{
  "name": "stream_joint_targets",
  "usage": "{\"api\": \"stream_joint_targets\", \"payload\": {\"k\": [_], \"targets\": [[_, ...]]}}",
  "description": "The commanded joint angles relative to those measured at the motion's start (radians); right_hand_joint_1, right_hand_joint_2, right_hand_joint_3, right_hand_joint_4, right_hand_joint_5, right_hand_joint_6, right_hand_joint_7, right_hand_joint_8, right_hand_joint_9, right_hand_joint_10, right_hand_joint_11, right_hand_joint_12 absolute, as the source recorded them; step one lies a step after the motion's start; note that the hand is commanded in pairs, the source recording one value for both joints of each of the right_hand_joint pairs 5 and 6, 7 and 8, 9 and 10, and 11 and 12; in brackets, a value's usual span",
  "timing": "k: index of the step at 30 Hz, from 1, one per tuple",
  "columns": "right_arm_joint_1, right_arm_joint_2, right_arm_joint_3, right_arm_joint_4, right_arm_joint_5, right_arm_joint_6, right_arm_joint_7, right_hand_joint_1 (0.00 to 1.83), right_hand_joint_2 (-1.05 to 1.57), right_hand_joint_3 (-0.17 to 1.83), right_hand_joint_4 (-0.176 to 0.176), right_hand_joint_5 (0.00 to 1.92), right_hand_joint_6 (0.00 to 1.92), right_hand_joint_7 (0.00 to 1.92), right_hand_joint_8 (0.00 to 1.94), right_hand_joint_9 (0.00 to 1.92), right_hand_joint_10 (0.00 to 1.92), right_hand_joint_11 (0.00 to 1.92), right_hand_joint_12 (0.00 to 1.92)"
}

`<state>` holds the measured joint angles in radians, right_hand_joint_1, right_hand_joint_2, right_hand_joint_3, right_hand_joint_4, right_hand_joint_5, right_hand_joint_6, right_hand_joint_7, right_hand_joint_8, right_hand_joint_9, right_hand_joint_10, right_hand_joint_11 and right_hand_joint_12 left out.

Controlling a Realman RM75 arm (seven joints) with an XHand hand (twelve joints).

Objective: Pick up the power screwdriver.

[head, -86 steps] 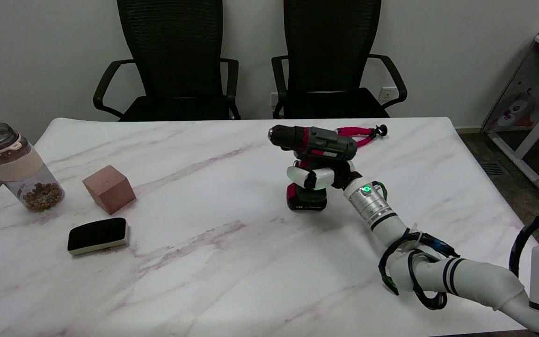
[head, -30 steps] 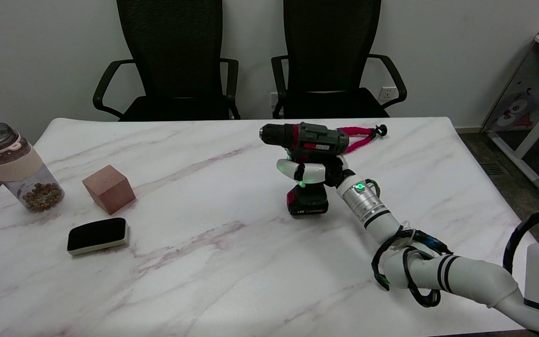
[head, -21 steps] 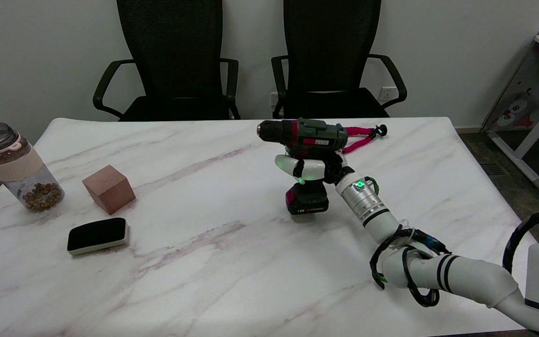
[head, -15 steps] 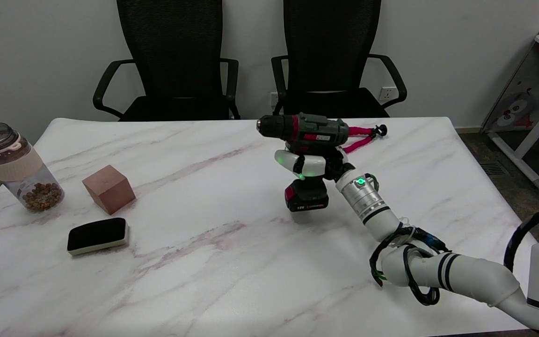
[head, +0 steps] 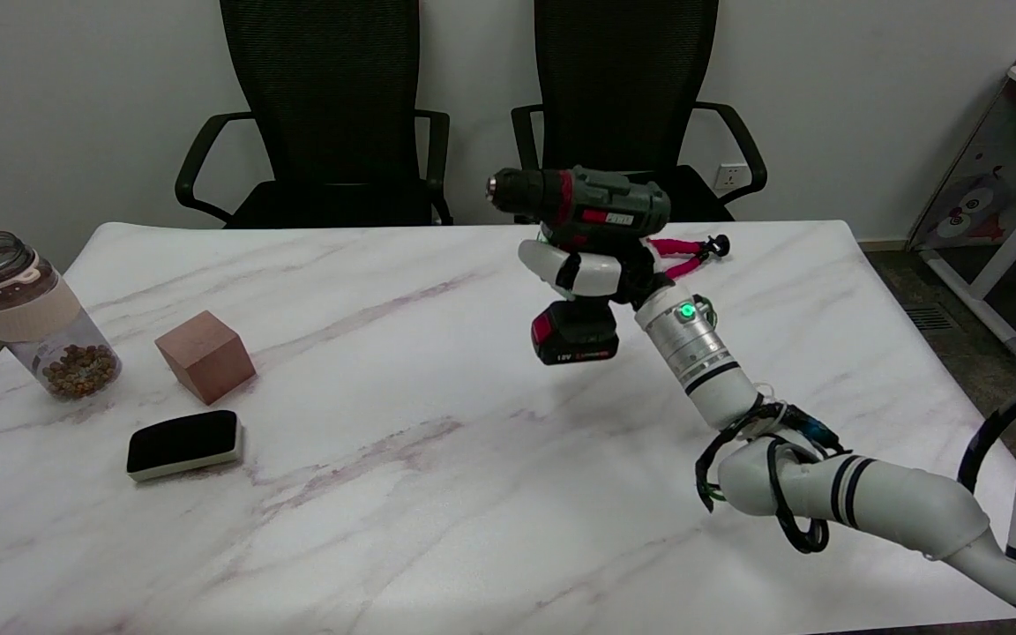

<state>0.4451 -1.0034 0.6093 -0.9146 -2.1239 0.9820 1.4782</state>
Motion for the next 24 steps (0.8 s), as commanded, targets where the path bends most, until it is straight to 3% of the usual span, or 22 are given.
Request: {"api": "stream_joint_targets", "payload": {"k": [1,13,14,15,24], "targets": [[0.051,0.091,0.08,-0.182,-0.001,-0.027,-0.007,1.1,1.03,0.75,0.039,1.92,1.92,1.92,1.92,1.92,1.92,1.92,1.92],[0.119,0.103,0.13,-0.256,-0.002,-0.094,-0.009,1.09,1.12,0.74,0.042,1.92,1.92,1.92,1.92,1.92,1.92,1.92,1.92],[0.119,0.103,0.13,-0.262,-0.002,-0.098,-0.009,1.08,1.12,0.73,0.096,1.92,1.92,1.92,1.92,1.92,1.92,1.92,1.92],[0.119,0.103,0.128,-0.27,-0.002,-0.105,-0.009,1.08,1.12,0.73,0.176,1.92,1.92,1.92,1.92,1.92,1.92,1.92,1.92],[0.109,0.103,0.131,-0.32,0.007,-0.115,-0.036,1.06,1.17,0.73,0.176,1.92,1.92,1.92,1.92,1.92,1.92,1.92,1.92]]}}
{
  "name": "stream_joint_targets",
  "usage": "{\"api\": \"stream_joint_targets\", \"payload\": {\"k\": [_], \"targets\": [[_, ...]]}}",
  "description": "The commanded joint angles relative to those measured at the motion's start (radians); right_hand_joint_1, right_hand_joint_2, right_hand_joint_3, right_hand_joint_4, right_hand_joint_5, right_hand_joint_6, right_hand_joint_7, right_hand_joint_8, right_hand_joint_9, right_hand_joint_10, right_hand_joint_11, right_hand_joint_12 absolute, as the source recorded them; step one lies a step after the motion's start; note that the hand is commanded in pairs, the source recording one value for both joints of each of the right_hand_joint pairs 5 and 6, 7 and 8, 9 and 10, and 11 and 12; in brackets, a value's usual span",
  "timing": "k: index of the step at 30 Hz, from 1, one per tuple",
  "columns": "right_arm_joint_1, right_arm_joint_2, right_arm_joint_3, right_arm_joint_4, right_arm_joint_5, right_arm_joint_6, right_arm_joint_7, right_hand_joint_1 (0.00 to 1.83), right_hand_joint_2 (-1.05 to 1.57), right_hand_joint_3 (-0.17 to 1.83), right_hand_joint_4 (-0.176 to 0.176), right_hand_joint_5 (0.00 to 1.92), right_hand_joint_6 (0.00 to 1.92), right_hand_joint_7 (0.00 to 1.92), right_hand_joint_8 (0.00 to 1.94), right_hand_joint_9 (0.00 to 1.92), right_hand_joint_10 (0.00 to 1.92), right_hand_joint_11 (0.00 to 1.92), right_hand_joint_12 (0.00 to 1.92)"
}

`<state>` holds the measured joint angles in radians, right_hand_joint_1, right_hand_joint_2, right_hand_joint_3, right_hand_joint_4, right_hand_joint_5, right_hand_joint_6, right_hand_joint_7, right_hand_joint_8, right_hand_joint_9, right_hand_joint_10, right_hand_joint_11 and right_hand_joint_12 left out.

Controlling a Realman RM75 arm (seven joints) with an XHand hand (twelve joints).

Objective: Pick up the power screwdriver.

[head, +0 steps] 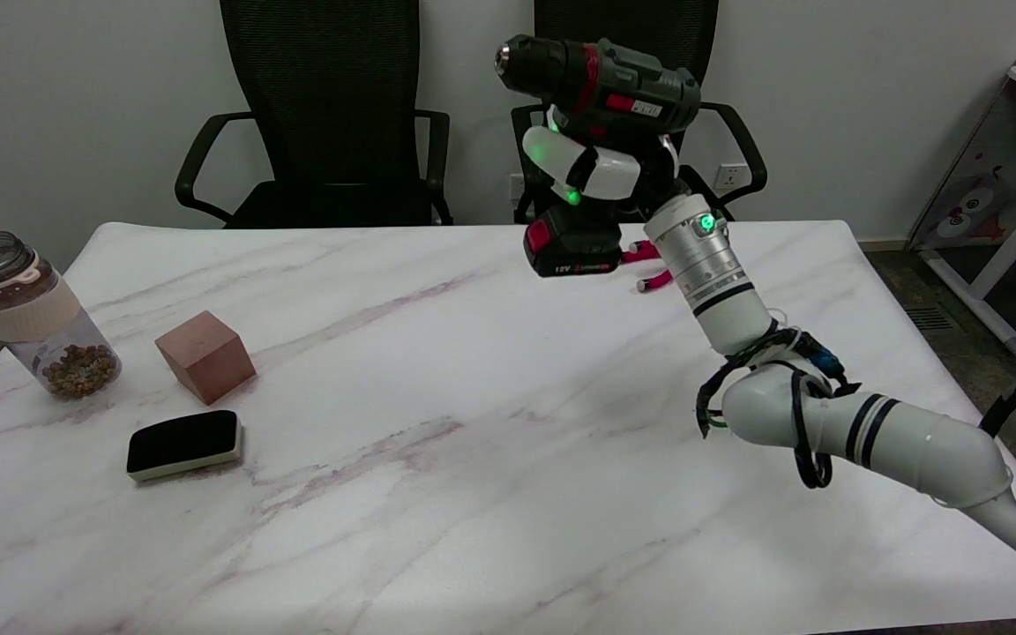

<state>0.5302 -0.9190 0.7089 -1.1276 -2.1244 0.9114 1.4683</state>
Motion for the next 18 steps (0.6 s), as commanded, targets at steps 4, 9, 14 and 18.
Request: {"api": "stream_joint_targets", "payload": {"k": [4,9,14,18], "targets": [[0.024,0.019,0.032,-0.127,0.008,-0.045,-0.026,1.05,1.2,0.72,0.176,1.92,1.92,1.92,1.92,1.92,1.92,1.92,1.92],[0.027,0.017,0.028,-0.135,0.008,-0.062,-0.028,1.04,1.22,0.71,0.176,1.92,1.92,1.92,1.92,1.92,1.92,1.92,1.92],[0.022,0.017,0.027,-0.127,0.008,-0.066,-0.028,1.03,1.23,0.71,0.176,1.92,1.92,1.92,1.92,1.92,1.92,1.92,1.92],[0.014,0.019,0.029,-0.128,0.005,-0.056,-0.028,1.03,1.24,0.71,0.175,1.92,1.92,1.92,1.92,1.92,1.92,1.92,1.92]]}}
